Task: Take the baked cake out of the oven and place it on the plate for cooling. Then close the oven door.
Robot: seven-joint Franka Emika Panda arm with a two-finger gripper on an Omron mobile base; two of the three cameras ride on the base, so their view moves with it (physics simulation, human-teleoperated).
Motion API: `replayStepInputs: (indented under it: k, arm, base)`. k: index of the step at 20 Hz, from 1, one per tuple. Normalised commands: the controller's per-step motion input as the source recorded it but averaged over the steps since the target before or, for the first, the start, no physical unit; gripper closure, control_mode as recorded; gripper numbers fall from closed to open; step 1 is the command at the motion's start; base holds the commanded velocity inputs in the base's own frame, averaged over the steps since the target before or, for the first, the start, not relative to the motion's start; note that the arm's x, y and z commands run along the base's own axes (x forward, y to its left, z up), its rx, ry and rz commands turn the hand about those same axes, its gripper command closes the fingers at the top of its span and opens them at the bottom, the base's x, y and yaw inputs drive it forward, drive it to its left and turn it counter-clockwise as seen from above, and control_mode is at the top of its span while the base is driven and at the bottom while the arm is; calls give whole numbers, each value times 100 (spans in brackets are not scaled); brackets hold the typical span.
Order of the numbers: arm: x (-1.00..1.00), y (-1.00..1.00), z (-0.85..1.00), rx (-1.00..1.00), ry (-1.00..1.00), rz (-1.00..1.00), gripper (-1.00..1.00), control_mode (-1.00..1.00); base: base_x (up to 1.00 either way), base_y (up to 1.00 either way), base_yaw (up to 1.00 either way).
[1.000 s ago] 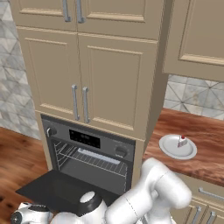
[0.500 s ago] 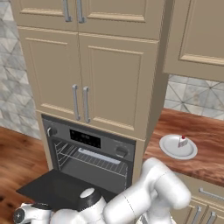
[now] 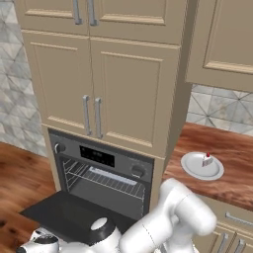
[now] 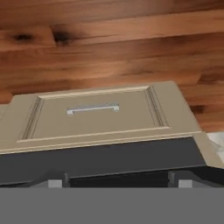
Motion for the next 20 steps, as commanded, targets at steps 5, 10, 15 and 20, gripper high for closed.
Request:
replayStepInputs:
  k: [5,10,15,20]
  arm:
    - [-23,-62,-100,-39,-59,-65,-100,-100]
    - [0,-65,-99,-25,-35,-73,-100,-100]
    - [0,-69,-84,-23,-25,-70,-100,-100]
    - [0,-56,-59,-21,-16,-76,-100,-100]
  base:
    - [0,0,0]
    - [0,0,0]
    - [0,0,0]
    - [0,0,0]
